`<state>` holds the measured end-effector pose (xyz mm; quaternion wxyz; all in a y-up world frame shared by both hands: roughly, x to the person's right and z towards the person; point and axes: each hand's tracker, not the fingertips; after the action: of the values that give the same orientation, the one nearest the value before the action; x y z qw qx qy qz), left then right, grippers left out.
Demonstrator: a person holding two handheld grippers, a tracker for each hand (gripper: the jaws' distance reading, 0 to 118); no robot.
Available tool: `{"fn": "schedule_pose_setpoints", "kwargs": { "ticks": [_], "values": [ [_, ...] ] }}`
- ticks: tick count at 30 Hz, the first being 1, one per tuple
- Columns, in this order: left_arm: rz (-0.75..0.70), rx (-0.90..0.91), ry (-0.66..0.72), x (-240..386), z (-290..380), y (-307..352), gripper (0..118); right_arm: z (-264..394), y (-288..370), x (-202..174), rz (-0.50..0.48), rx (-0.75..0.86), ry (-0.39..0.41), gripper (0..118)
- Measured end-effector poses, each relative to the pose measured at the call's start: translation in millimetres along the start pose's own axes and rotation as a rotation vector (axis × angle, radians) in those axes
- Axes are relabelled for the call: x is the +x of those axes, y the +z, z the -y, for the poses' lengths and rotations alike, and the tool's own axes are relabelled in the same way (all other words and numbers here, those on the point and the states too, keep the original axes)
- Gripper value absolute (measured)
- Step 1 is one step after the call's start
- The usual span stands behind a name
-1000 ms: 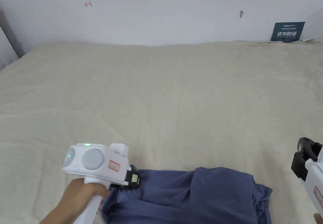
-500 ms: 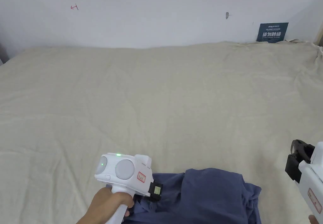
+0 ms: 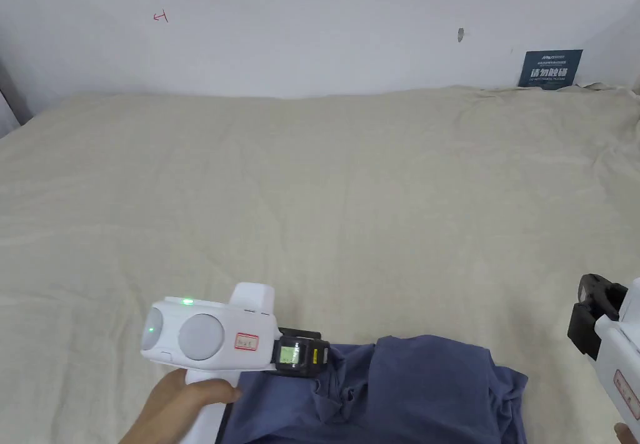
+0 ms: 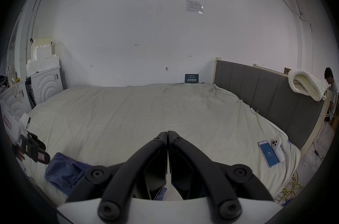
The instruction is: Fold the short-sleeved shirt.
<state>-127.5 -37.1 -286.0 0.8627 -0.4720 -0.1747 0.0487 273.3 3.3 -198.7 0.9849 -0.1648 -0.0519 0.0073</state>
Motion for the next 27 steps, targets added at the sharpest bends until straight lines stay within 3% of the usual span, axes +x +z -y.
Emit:
{"fn": "schedule_pose_setpoints", "kwargs": {
  "ticks": [4,7,8,12,27],
  "values": [
    [-0.052,0.058,0.002,-16,4,22,108,-4,2,-6,-0.009,0.009,0.004,0],
    [-0.124,0.173,-0.006,-25,9,37,64,-6,3,-8,-0.012,0.019,0.01,0],
    [-0.135,0.2,-0.008,-28,12,41,42,-6,3,-8,-0.013,0.022,0.01,0],
    [-0.205,0.308,-0.024,-35,25,45,2,-9,4,-9,-0.014,0.031,0.009,0],
    [-0.206,0.326,0.034,-26,80,-32,0,-7,6,-9,-0.011,0.021,0.005,0]
  ]
}}
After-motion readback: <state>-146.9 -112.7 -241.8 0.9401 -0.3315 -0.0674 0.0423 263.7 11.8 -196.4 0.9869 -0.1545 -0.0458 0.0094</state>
